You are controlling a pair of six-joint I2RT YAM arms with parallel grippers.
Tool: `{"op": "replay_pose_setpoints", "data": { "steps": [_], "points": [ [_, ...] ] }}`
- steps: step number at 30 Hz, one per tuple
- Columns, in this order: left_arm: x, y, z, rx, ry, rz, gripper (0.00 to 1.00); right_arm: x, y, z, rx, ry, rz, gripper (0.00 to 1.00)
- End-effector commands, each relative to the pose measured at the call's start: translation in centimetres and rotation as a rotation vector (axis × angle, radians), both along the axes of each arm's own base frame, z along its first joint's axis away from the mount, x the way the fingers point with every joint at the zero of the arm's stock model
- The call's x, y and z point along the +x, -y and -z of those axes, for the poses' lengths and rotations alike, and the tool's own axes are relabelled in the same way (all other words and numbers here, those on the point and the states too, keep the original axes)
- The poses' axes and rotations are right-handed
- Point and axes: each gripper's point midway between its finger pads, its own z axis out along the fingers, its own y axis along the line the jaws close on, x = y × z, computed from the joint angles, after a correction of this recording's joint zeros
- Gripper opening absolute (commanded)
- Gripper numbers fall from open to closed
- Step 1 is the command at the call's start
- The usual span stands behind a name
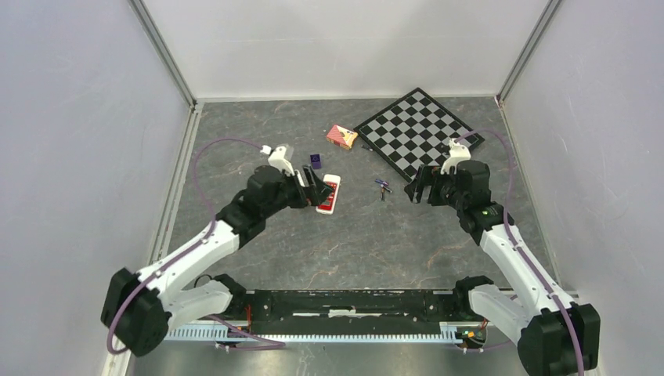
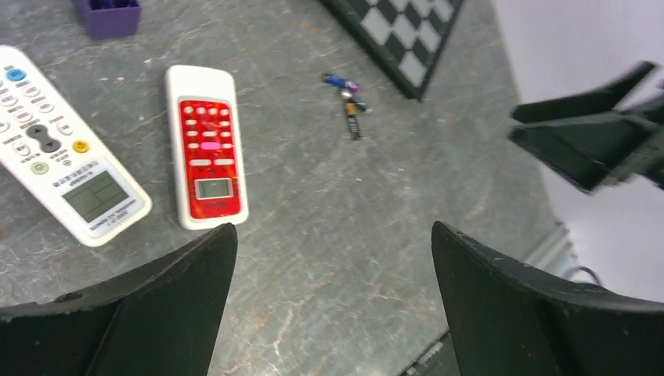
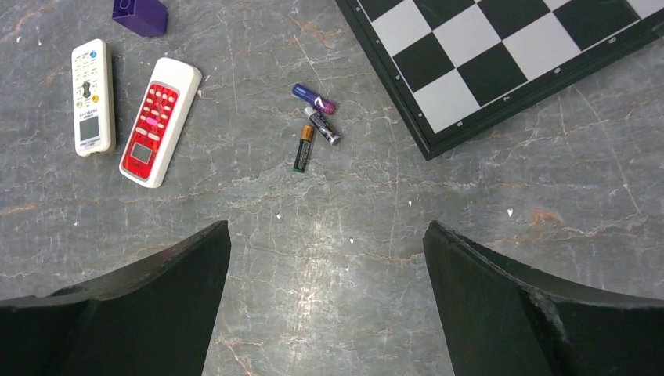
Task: Load the batteries into the remote control
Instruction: Pick up the remote control from the center of the board.
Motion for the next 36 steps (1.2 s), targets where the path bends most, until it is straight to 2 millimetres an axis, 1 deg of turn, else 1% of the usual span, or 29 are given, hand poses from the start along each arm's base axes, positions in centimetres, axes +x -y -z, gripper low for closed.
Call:
{"op": "replay_pose_setpoints", "data": {
  "steps": [1,2,3,6,8,9,11,12,13,14,16,22,25,28,32,33,36],
  "points": [
    [3.8,-0.4,2.9,0.113,0.024,-0.179,1.0,0.6,-0.1,-0.1,0.03,0.011,0.027,0.97],
    [4.2,0.1,3.6,0.133,0.012,-0.168,0.99,0.6,0.0,0.3,0.028,0.003,0.029,0.97],
    [4.6,0.7,4.7,0.163,-0.008,-0.155,0.96,0.5,0.0,0.5,0.026,-0.001,0.029,0.96],
    [5.8,2.7,6.5,0.226,-0.03,-0.104,0.89,0.3,0.2,1.0,0.016,-0.016,0.039,0.96],
    [6.7,3.2,7.4,0.282,-0.025,-0.103,0.85,0.2,0.4,1.2,0.006,-0.022,0.044,0.96],
    [7.1,3.3,8.2,0.312,-0.029,-0.11,0.84,0.1,0.4,1.4,0.003,-0.024,0.043,0.96],
    [7.8,3.6,9.3,0.353,-0.031,-0.114,0.84,0.0,0.5,1.7,-0.002,-0.03,0.042,0.96],
    [8.1,3.8,9.5,0.373,-0.026,-0.106,0.85,-0.1,0.5,1.9,-0.004,-0.036,0.038,0.96],
    [8.3,3.7,10.3,0.419,-0.031,-0.112,0.87,-0.2,0.6,2.1,-0.007,-0.041,0.039,0.96],
    [8.6,3.6,10.6,0.461,-0.031,-0.125,0.88,-0.2,0.5,2.3,-0.008,-0.046,0.037,0.96],
    [8.7,3.1,12.0,0.542,-0.058,-0.127,0.9,-0.3,0.5,2.5,-0.011,-0.056,0.036,0.96],
    [8.2,3.5,14.9,0.658,-0.1,-0.058,0.89,-0.3,0.6,3.1,-0.023,-0.074,0.032,0.96],
    [8.0,3.0,16.1,0.739,-0.112,-0.057,0.85,-0.3,0.4,3.2,-0.019,-0.081,0.024,0.96],
    [7.9,2.9,16.8,0.768,-0.115,-0.041,0.8,-0.3,0.3,3.4,-0.013,-0.085,0.018,0.96],
    [7.6,2.8,17.5,0.79,-0.127,-0.012,0.69,-0.4,0.3,3.5,-0.014,-0.09,0.016,0.96],
    [7.5,2.8,17.5,0.795,-0.13,-0.004,0.63,-0.4,0.3,3.5,-0.014,-0.089,0.015,0.96],
    [7.5,2.8,16.8,0.8,-0.121,0.002,0.53,-0.4,0.2,3.5,-0.013,-0.093,0.015,0.96]
  ]
}}
